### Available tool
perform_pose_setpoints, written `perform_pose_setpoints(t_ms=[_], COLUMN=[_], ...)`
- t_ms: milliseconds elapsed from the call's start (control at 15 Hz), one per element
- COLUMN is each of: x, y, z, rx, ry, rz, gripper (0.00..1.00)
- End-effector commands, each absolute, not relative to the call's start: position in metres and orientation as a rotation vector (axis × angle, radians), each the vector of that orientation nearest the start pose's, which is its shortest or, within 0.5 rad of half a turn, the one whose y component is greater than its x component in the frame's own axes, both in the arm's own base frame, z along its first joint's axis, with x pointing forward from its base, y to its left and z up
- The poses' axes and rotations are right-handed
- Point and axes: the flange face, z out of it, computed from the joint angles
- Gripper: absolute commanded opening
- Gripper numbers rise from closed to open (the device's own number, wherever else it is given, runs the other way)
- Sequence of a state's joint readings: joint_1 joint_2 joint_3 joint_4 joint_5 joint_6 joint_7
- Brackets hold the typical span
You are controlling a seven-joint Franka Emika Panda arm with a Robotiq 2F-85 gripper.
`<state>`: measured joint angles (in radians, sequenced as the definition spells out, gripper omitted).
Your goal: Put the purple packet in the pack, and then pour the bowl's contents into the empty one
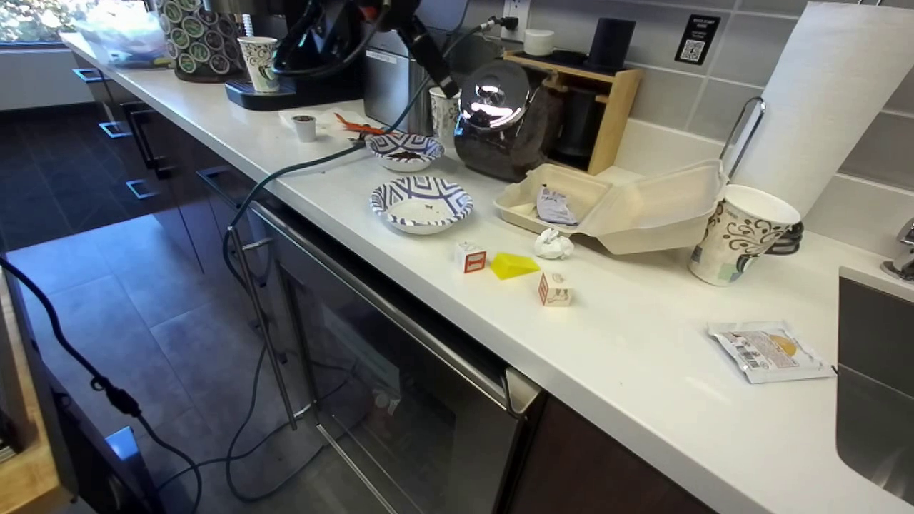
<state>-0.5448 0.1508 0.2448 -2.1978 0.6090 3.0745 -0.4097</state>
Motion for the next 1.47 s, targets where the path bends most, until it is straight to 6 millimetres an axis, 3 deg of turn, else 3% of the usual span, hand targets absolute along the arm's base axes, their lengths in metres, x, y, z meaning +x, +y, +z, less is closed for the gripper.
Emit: perform_pose_setpoints(t_ms=[0, 133, 200, 400, 667, 800, 933, 1200, 1400], x=[0.497, 0.485, 0.51, 0.493, 0.539, 0.544, 0.541, 0.515, 0.512], y=[-0.154, -0.132, -0.146, -0.13, -0.146, -0.162, -0.182, -0.213, -0.221], z=[0.39, 0.385, 0.388, 0.386, 0.358, 0.332, 0.306, 0.266, 0.264], rx=[-2.806, -2.786, -2.788, -2.797, -2.646, -2.597, -2.563, -2.53, -2.53], ry=[0.654, 0.679, 0.655, 0.649, 0.611, 0.595, 0.587, 0.516, 0.446], rz=[-1.062, -1.012, -1.061, -1.04, -0.928, -0.878, -0.838, -0.777, -0.812], gripper=[1.0, 1.0, 1.0, 1.0, 1.0, 1.0, 1.0, 1.0, 1.0])
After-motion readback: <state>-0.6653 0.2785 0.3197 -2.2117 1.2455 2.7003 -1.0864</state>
